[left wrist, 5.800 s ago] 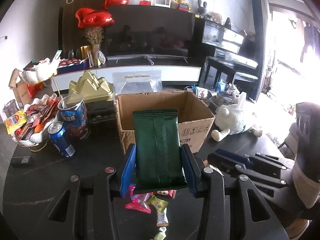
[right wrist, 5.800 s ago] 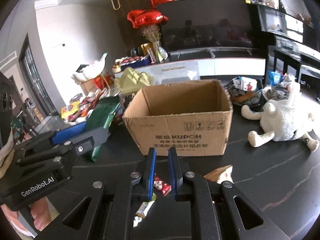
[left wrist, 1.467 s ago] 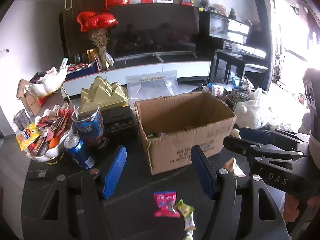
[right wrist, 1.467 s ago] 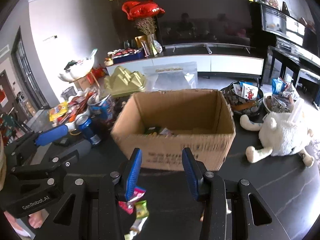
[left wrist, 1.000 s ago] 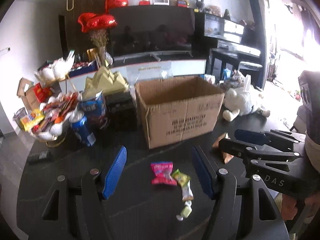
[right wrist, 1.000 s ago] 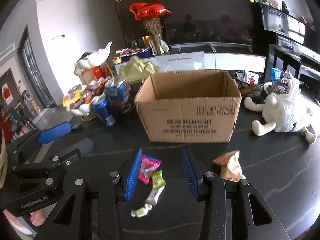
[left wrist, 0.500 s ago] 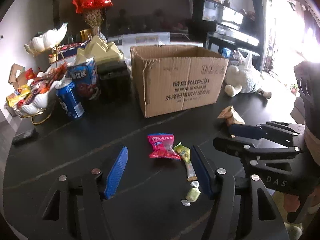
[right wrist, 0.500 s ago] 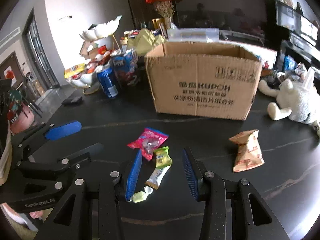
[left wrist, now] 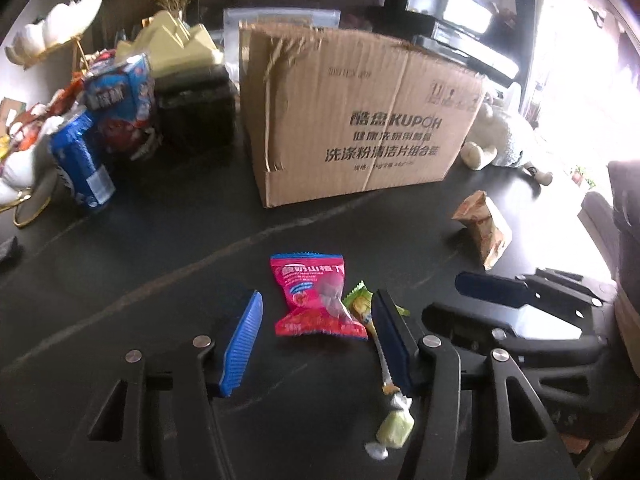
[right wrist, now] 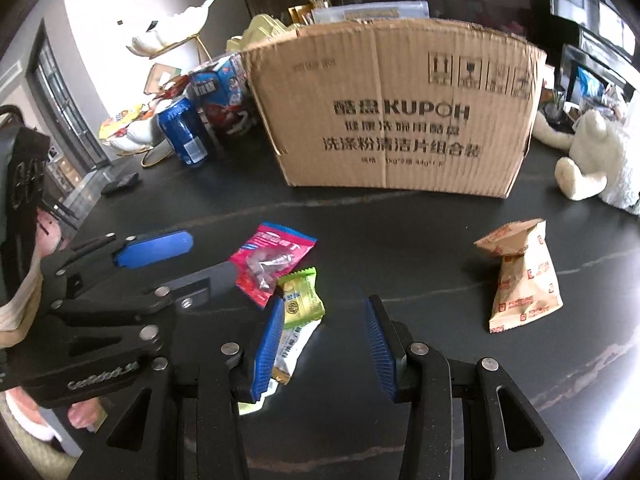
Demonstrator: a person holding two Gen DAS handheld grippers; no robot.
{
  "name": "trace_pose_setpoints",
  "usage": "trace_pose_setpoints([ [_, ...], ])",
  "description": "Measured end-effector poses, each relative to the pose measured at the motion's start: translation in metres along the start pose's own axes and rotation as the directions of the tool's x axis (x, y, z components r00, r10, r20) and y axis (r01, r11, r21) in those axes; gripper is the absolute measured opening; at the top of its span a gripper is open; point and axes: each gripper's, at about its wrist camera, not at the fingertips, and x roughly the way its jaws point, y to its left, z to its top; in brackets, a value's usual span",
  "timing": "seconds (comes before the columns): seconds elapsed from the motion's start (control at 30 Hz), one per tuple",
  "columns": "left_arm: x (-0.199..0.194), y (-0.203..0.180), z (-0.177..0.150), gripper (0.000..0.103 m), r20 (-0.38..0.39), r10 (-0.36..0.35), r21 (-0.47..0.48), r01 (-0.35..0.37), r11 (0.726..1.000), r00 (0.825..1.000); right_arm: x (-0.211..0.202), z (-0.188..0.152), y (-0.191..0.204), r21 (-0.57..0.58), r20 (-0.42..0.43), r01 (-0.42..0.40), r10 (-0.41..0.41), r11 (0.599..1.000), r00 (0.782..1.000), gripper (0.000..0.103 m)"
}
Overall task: Organize snacks
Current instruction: 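Move both tools back to the pink candy bag and yellow-green bar, then grasp the pink candy bag with the left tool while the right tool grasps the yellow-green bar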
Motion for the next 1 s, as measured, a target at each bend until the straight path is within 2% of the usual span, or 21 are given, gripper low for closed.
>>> trace_pose_setpoints([
  [0.17,0.022,0.002,0.002,0.052,-0.039,-0.005,-0.012,0.005,1.000,0.999,0.008,0.001,-0.003,0.014,-0.011,0.005,-0.005,1.000,1.000,0.043],
  [0.47,0.037,0.008,-0.001,0.042,-0.069,-0.022,-0.039,0.019,0.999,0.997,0.020,0.003,-0.001,0.018,-0.023,-0.003,0.003,1.000,1.000,0.043],
  [0.7,0.036,0.012,-0.002,0.035,-0.064,-0.030,-0.046,0.027,0.999,0.998,0.025,0.005,0.006,-0.001,-0.029,-0.011,0.011,1.000,1.000,0.043],
  [1.0,0.015,0.029,-0.008,0.035,-0.052,0.028,-0.092,-0.033,0.995,0.998,0.040,0.008,0.018,-0.048,-0.066,-0.041,0.038,0.998,0.997,0.043],
])
